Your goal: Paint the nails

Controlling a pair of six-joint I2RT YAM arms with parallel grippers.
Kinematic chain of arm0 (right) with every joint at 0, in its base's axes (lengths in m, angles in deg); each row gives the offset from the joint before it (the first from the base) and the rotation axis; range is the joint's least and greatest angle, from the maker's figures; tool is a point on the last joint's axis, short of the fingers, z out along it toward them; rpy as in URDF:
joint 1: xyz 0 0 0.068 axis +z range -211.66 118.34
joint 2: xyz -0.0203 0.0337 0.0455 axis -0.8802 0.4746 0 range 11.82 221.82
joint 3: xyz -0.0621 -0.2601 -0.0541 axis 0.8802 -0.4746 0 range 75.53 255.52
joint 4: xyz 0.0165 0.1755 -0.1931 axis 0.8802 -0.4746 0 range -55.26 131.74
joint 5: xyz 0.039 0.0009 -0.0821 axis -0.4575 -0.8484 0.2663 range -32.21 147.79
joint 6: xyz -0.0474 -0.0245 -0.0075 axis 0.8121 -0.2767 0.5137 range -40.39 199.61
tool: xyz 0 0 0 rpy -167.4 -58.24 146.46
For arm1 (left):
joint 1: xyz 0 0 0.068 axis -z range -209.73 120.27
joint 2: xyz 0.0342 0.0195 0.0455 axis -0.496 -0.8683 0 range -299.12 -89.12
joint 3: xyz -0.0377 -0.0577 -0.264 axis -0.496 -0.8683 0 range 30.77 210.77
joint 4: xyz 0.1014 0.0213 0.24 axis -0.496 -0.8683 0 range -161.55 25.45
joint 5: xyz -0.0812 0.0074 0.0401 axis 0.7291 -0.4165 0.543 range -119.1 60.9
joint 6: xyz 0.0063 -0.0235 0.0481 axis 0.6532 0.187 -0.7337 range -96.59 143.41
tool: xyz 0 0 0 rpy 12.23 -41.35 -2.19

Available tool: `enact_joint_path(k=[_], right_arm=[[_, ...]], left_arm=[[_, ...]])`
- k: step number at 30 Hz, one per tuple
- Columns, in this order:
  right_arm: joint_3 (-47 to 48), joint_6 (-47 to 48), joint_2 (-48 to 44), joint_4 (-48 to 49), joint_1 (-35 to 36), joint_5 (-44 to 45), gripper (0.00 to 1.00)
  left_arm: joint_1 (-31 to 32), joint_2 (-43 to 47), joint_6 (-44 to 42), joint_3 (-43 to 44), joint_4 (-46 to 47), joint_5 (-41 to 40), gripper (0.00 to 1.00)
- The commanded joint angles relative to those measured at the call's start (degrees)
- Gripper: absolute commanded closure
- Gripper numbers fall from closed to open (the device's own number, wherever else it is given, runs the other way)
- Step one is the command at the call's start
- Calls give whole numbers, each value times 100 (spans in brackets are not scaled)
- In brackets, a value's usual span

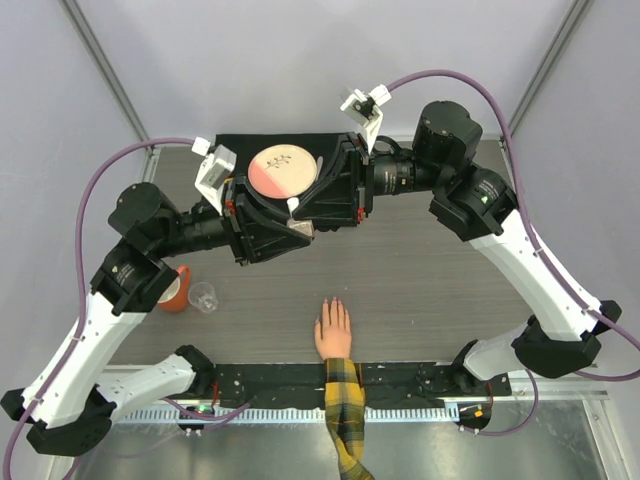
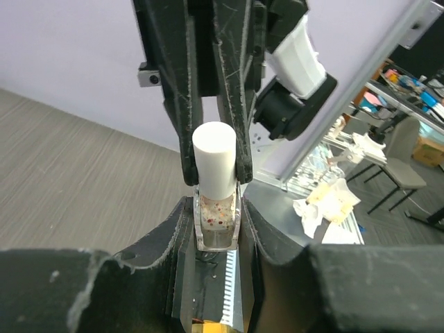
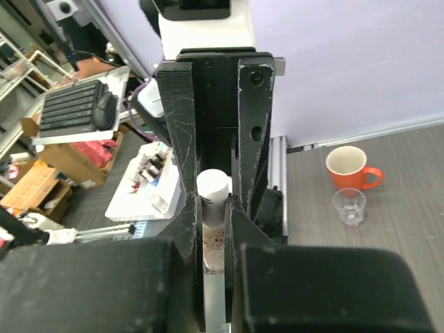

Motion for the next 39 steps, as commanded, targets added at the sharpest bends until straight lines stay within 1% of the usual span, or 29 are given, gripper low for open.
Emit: enact_joint_path(k=[1, 2, 3, 4, 5, 6, 7, 8, 9, 10, 12, 13, 14, 18, 19, 20, 21, 22, 23, 25, 26, 28, 29, 30, 32, 33, 35, 36, 39], right_arm=[[-156, 302, -215, -184, -12, 546, 99], [-130, 452, -232, -361, -12, 748, 99], [-104, 645, -250, -537, 6, 1289, 99], [27, 830, -250, -1017, 49, 1686, 99], [107, 1241, -242, -1274, 293, 2325, 99], [194, 1436, -224, -1503, 513, 3663, 99], [439, 1621, -102, -1967, 820, 4729, 99], [615, 1971, 4, -2198, 1684, 5845, 99], [835, 2044, 231, -2435, 2050, 7875, 99], [1263, 2019, 651, -2864, 2419, 8739, 99], [1591, 1704, 1014, -3113, 2895, 9842, 99], [1732, 1615, 1189, -3157, 2941, 10186, 99], [1785, 1553, 1252, -3149, 2967, 10224, 99], [1795, 1570, 1227, -2957, 2924, 9892, 99], [1786, 1466, 1183, -2938, 2819, 9473, 99], [1795, 1378, 1130, -2938, 2705, 9138, 92], [1786, 1168, 1095, -2938, 2573, 8769, 87], [1760, 1088, 1060, -2930, 2311, 8209, 83], [1716, 1052, 929, -2903, 2178, 7716, 74], [1523, 965, 796, -2719, 1731, 6792, 64], [1461, 938, 717, -2640, 1554, 5787, 54], [1207, 859, 489, -2315, 1299, 4711, 46], [1128, 832, 427, -2210, 1071, 3939, 43], [962, 806, 287, -1982, 1000, 3601, 37], [794, 666, 190, -1779, 728, 3134, 32], [662, 621, 146, -1621, 605, 2618, 31], [591, 473, 58, -1506, 420, 2176, 31], [539, 419, 49, -1358, 201, 1747, 31], [416, 69, 14, -919, -116, 1103, 31]], left_arm=[[-7, -143, -563, 450, -426, -738, 100], [-7, -196, -948, 547, -672, -932, 100], [-7, -266, -1134, 748, -1109, -1464, 100], [-7, -345, -1284, 872, -1401, -1792, 100], [-7, -563, -1460, 1003, -1612, -2082, 100], [1, -670, -1722, 1266, -1980, -2651, 100], [2, -775, -1812, 1382, -2079, -2917, 100], [2, -985, -1882, 1470, -2132, -3146, 100], [2, -1057, -2014, 1558, -2089, -3366, 100], [2, -1136, -2024, 1576, -2037, -3490, 100], [2, -1295, -2015, 1585, -1861, -3666, 100], [-7, -1339, -1954, 1594, -1704, -3771, 100], [1, -1374, -1936, 1602, -1650, -3772, 100], [2, -1401, -1874, 1497, -1544, -3615, 100], [2, -1366, -1883, 1453, -1544, -3440, 100], [2, -1322, -1901, 1331, -1527, -3317, 100], [2, -1200, -1927, 1260, -1509, -3211, 100], [2, -1129, -1936, 1181, -1483, -2984, 100], [2, -1050, -1927, 1015, -1483, -2877, 100], [2, -856, -1901, 909, -1552, -2631, 100], [2, -803, -1875, 891, -1727, -2360, 100], [-7, -689, -1822, 856, -1869, -2121, 100], [-7, -645, -1769, 794, -1930, -2007, 100], [-7, -592, -1725, 750, -1922, -1832, 100], [-7, -417, -1655, 636, -1861, -1673, 100], [-16, -381, -1629, 627, -1826, -1454, 100], [-25, -381, -1602, 705, -1825, -1207, 100], [-16, -407, -1550, 741, -1834, -1067, 100], [-25, -443, -1418, 829, -1826, -767, 100]])
